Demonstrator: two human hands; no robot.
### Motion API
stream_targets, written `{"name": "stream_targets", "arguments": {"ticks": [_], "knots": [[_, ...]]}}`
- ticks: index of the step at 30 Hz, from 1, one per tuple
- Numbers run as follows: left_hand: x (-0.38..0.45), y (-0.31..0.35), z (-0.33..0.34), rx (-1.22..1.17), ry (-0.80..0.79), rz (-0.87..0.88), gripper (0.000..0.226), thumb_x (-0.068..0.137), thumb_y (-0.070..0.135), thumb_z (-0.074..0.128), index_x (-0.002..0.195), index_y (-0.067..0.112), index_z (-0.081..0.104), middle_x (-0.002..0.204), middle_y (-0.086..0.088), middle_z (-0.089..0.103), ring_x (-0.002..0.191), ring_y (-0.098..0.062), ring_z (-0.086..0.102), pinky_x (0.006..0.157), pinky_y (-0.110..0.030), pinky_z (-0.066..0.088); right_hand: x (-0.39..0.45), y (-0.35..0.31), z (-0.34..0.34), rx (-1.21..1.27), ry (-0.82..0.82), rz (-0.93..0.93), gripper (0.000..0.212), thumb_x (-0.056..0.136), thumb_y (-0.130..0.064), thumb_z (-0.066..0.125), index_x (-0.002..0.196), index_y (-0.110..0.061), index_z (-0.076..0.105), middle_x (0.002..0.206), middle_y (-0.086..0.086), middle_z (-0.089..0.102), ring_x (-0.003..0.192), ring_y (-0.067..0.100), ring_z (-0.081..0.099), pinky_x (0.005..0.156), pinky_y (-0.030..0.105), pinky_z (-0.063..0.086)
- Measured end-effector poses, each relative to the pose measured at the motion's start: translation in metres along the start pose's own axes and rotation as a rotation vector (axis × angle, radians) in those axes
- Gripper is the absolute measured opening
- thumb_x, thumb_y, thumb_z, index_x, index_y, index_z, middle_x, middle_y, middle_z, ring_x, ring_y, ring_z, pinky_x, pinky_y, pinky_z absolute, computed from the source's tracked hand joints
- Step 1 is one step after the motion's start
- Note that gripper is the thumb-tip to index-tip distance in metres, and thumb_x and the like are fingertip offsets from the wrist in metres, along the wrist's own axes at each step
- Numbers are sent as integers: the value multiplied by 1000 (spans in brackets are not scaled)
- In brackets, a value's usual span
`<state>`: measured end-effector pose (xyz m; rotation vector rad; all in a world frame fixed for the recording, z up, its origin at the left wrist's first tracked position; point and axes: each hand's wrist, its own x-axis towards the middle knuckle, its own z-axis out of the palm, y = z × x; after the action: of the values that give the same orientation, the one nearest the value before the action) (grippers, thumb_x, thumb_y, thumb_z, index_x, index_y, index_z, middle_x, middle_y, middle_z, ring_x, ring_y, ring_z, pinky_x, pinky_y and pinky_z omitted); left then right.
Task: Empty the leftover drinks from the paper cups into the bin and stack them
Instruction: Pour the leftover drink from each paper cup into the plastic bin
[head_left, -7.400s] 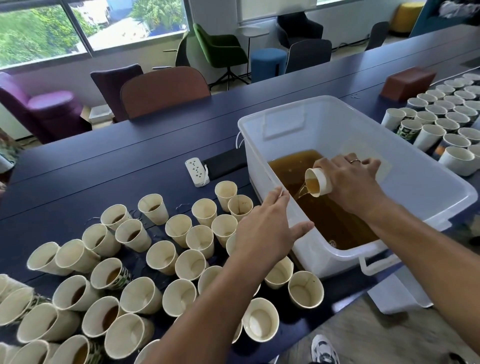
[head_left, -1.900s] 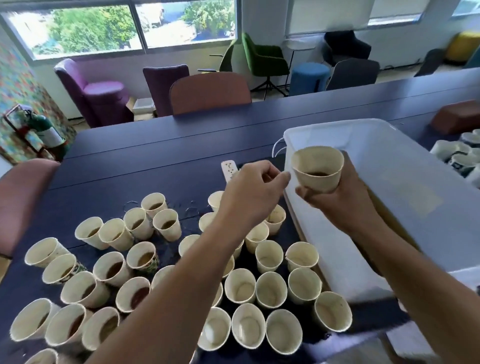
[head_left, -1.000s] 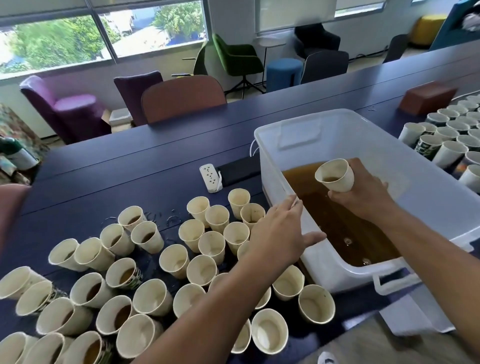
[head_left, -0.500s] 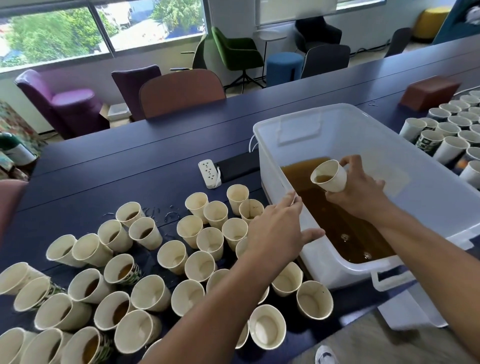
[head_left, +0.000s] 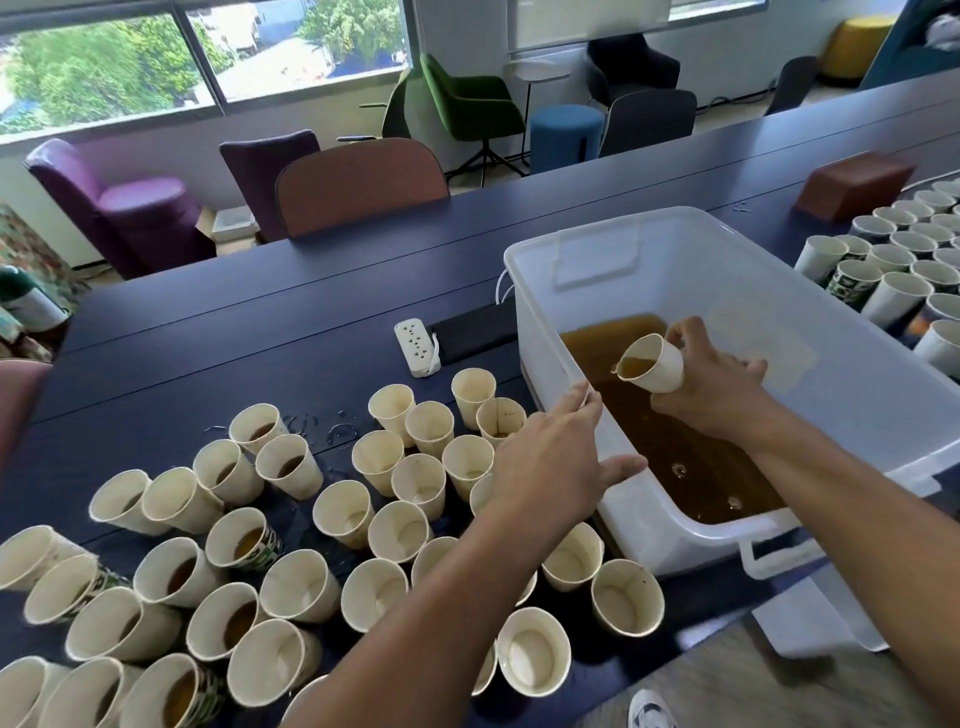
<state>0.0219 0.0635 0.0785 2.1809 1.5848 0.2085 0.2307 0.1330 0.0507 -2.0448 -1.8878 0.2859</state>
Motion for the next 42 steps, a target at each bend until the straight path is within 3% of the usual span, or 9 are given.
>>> {"name": "stream_targets", "arguments": {"ticks": [13, 21, 24, 29, 42], "knots": [[-1, 2, -2, -11, -7, -6, 86, 90, 67, 58, 160, 31, 24, 167, 19, 11, 147, -20, 35, 102, -47, 51, 0, -2, -2, -103, -15, 22, 58, 74, -23, 76, 107, -31, 30, 94, -2, 51, 84, 24, 44, 81, 38, 20], [-1, 1, -2, -25, -1, -4, 85, 90, 66, 59, 160, 31, 25, 167, 19, 12, 147, -19, 36, 102, -46, 51, 2, 6, 2, -191, -15, -38, 61, 76, -31, 80, 125, -29, 44, 103, -1, 53, 88, 20, 42, 83, 40, 20], [-1, 1, -2, -31, -1, -3, 85, 90, 66, 59, 159, 31, 25, 167, 19, 12, 147, -19, 36, 102, -47, 51, 4, 9, 6, -252, -12, -67, 60, 75, -33, 81, 125, -32, 46, 113, 0, 59, 91, 20, 47, 83, 41, 21], [-1, 1, -2, -35, -2, -10, 86, 90, 66, 60, 160, 31, 25, 167, 19, 12, 147, -19, 36, 102, -47, 50, 5, 10, 7, -394, -57, -47, 56, 74, -37, 78, 123, -36, 50, 110, -3, 59, 89, 21, 49, 80, 41, 21], [-1, 1, -1, -63, 0, -4, 86, 90, 66, 60, 160, 31, 26, 167, 20, 12, 147, -19, 35, 104, -47, 49, 3, 7, 2, -430, 121, -6, 48, 73, -33, 78, 116, -34, 56, 98, 0, 61, 89, 28, 59, 78, 42, 23]]}}
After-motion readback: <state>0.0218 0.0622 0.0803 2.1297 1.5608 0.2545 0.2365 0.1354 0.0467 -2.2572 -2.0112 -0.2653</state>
